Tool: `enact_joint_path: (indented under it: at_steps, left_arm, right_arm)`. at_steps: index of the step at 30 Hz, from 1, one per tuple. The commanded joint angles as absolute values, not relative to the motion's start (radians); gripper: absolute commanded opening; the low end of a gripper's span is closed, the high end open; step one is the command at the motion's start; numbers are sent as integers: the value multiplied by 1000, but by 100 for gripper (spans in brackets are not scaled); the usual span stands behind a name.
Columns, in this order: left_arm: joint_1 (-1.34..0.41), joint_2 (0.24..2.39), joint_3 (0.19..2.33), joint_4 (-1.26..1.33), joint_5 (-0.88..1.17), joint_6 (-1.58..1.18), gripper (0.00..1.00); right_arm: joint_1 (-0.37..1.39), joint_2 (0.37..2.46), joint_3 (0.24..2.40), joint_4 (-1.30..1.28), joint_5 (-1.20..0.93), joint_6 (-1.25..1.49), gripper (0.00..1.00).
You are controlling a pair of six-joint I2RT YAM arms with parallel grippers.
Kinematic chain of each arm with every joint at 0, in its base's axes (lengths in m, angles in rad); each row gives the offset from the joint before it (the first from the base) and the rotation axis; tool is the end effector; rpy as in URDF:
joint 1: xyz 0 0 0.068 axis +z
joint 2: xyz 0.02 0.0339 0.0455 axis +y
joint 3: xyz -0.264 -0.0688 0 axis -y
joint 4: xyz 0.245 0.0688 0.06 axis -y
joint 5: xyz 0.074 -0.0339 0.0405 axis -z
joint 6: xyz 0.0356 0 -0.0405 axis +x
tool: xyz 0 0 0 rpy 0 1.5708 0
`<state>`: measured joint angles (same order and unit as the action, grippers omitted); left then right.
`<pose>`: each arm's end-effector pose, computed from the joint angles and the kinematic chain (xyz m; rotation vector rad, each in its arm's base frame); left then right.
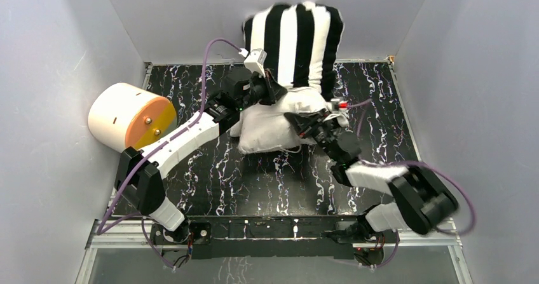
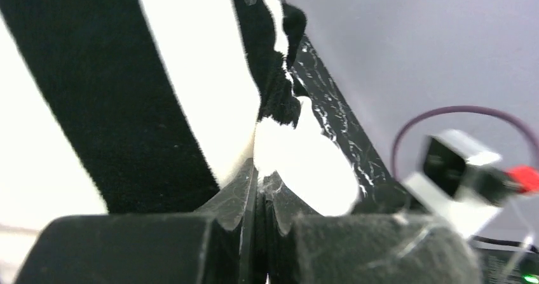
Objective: Put the pillow into the pillowcase
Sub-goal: Stuff the pillow into the pillowcase.
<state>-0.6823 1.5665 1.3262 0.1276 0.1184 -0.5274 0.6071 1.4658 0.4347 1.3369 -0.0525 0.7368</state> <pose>0.2921 -0.2427 0.3652 0.2321 1.7708 -0.9928 0.2241 0.1579 0.2297 0.0395 1.3584 1.1814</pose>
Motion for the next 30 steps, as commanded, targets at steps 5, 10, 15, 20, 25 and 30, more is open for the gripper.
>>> enact_joint_path:
  at_steps: [5,10,15,20,25,30]
  left_arm:
    - [-768,1545,1374,156,364,-676,0]
    - [-869,1613,1428,208,448,-714,0]
    - [-898,1599,1460,32,316,-621,0]
    - [-889,1587,1503,-223,-33,-442,0]
    - [-855,1546,1423,-181,-60,-442,0]
    - [-824,1534,1403,-174,-71,-428,0]
  right_arm:
    - [570,978,455,1211,116,517,0]
    - [572,1141,443,1293,74,509,0]
    - [571,1124,437,1117,126,508,0]
    - [573,917,630,368,200,436,37]
    - [572,780,761,-120,187,384,70]
    - [572,712,866,-516,64,409,86]
